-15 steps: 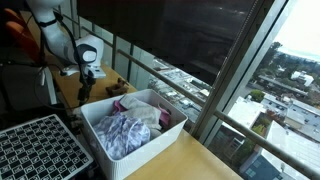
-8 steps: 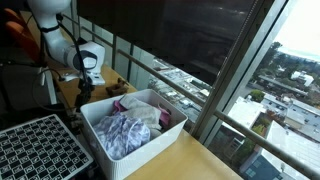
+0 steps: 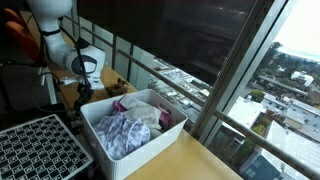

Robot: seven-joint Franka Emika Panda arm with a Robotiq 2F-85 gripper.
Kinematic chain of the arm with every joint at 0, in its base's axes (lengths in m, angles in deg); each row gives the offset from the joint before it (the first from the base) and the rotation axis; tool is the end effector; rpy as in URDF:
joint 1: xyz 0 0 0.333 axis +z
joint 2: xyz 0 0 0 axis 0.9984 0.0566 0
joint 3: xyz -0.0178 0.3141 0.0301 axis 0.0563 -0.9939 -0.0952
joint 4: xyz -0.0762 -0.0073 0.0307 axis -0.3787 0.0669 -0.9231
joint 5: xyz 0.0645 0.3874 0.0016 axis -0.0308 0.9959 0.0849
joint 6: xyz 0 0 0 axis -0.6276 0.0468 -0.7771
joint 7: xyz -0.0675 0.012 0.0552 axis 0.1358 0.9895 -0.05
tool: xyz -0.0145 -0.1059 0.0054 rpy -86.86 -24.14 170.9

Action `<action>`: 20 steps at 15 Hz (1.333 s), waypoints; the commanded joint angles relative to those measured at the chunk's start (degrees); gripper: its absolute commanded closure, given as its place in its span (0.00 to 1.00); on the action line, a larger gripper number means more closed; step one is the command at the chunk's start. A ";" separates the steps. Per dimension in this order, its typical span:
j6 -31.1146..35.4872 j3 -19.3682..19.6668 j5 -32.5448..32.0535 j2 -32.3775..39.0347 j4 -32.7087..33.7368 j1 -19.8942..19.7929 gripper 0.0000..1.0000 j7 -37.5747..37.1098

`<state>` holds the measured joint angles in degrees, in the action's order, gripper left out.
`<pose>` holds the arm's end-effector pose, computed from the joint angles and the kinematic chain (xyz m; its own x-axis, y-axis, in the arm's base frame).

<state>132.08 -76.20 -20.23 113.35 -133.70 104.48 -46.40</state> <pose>0.4313 0.2178 0.1091 0.8201 -0.5447 -0.1755 -0.5068 -0.8337 0.2195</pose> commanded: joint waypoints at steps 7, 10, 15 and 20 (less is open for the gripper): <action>3.47 0.66 3.32 -3.68 1.98 3.39 1.00 1.56; 2.70 1.98 0.80 -9.33 1.91 5.18 0.98 0.24; 0.54 5.98 -8.85 -23.81 -2.64 3.06 0.98 -3.98; -1.94 6.49 -16.18 -37.15 -8.24 -6.95 0.98 -5.87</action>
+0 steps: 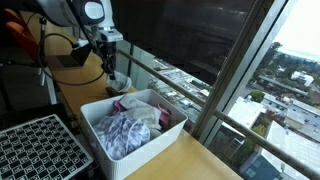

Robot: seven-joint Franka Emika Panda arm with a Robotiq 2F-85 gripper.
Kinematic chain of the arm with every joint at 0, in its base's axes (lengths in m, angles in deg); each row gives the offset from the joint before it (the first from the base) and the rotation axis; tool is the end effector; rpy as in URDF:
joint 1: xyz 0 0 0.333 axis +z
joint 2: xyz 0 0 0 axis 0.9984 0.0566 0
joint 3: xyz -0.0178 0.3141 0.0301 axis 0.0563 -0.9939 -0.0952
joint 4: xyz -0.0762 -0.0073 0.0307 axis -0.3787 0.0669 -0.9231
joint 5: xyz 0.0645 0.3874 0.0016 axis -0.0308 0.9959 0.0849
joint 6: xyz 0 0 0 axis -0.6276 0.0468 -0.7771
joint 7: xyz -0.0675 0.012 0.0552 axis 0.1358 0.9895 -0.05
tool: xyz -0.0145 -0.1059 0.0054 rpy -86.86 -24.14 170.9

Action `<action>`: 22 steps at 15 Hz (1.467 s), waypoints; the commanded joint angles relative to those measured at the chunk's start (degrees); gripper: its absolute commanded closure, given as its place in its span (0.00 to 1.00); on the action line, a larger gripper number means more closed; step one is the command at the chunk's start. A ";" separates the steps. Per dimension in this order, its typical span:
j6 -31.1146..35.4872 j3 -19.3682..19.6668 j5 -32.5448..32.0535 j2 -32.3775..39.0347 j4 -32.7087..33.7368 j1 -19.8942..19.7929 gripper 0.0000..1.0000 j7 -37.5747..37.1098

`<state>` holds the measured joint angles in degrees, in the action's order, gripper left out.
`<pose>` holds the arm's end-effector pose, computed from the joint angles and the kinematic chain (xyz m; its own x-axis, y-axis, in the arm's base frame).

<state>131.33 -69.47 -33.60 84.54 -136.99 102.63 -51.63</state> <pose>0.4892 0.1548 0.3399 0.7838 -0.5747 0.2352 -0.5859 -0.8099 -0.0265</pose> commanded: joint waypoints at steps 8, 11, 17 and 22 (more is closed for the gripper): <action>-0.48 -1.26 -1.26 -10.68 -7.70 -15.42 0.45 3.41; -1.51 -2.62 -1.36 -11.73 -7.10 -15.32 0.23 2.88; -1.13 -10.73 -2.19 -2.55 3.05 -10.59 0.00 1.67; -0.13 -9.70 -2.36 13.15 18.25 -7.30 0.00 7.53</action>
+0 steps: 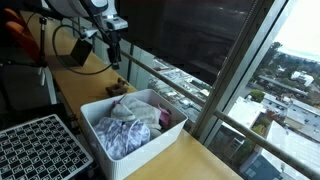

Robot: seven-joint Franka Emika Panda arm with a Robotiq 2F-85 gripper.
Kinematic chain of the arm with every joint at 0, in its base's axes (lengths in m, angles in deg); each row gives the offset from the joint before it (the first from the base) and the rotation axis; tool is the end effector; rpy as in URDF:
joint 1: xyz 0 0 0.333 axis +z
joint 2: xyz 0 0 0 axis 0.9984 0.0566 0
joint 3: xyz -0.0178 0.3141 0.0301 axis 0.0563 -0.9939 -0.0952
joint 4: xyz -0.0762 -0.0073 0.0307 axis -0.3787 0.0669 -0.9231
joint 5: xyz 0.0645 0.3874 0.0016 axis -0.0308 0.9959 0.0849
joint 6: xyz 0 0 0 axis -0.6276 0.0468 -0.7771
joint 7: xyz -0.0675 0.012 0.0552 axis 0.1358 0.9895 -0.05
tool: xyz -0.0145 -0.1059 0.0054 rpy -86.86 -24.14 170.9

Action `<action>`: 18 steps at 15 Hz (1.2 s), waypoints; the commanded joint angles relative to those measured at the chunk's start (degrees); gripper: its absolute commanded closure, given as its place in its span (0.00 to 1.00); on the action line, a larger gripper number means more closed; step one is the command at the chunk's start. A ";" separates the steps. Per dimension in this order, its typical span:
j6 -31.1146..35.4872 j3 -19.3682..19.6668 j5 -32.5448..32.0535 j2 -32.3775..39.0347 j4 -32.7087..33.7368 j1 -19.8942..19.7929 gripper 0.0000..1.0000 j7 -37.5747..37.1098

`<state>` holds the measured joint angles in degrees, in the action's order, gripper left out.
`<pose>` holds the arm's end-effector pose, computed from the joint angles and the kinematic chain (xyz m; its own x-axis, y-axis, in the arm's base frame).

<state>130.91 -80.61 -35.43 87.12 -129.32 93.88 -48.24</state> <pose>0.5194 0.1877 0.3751 0.8254 -0.4788 0.2990 -0.4828 -0.8733 -0.0655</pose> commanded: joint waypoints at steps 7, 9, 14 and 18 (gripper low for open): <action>-3.50 3.12 8.48 31.87 34.08 6.77 0.00 18.27; -5.90 3.07 12.15 37.45 40.16 8.72 0.00 21.33; -15.01 4.00 16.10 49.29 54.96 13.32 0.00 25.74; -22.06 5.04 16.85 57.45 66.02 15.35 0.00 27.95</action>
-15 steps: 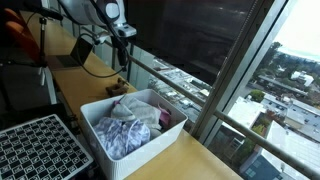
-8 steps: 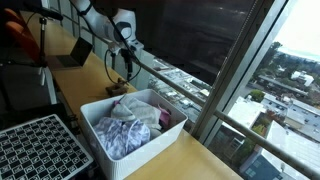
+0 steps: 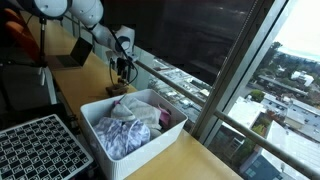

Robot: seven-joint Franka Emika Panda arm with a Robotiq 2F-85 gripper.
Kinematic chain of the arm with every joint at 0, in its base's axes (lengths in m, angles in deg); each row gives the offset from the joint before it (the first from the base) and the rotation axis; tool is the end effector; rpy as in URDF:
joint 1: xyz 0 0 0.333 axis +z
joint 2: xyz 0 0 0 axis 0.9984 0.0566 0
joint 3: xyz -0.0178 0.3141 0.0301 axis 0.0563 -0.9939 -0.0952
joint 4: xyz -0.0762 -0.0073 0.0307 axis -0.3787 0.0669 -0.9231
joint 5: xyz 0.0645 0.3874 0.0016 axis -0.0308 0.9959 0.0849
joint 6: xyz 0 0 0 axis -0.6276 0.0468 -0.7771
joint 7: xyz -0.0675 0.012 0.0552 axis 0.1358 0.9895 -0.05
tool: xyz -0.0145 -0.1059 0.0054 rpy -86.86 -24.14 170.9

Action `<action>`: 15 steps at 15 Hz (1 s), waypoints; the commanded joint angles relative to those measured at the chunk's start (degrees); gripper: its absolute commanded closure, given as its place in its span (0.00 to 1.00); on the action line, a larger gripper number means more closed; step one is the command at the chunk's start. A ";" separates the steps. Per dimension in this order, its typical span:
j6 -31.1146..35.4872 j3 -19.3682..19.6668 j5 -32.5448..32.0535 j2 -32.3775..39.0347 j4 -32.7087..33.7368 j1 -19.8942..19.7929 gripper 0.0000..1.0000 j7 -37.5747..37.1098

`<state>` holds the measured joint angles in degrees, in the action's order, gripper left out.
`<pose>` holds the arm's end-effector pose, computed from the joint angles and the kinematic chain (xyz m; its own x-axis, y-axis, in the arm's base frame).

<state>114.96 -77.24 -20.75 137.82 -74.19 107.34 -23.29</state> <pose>0.6699 0.3454 0.1982 0.9860 -0.1657 -0.0161 -0.1664 -0.9831 -0.0764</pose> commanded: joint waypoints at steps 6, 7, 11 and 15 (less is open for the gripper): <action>-14.85 -0.09 0.31 16.71 23.70 0.65 0.00 4.40; -15.92 -0.10 0.30 18.07 25.30 0.69 0.00 4.72; -18.67 2.12 2.58 21.03 29.35 1.60 0.00 6.47; -20.56 2.81 3.42 23.07 32.67 1.52 0.42 7.39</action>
<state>97.21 -76.10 -19.52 157.68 -46.97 108.04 -17.70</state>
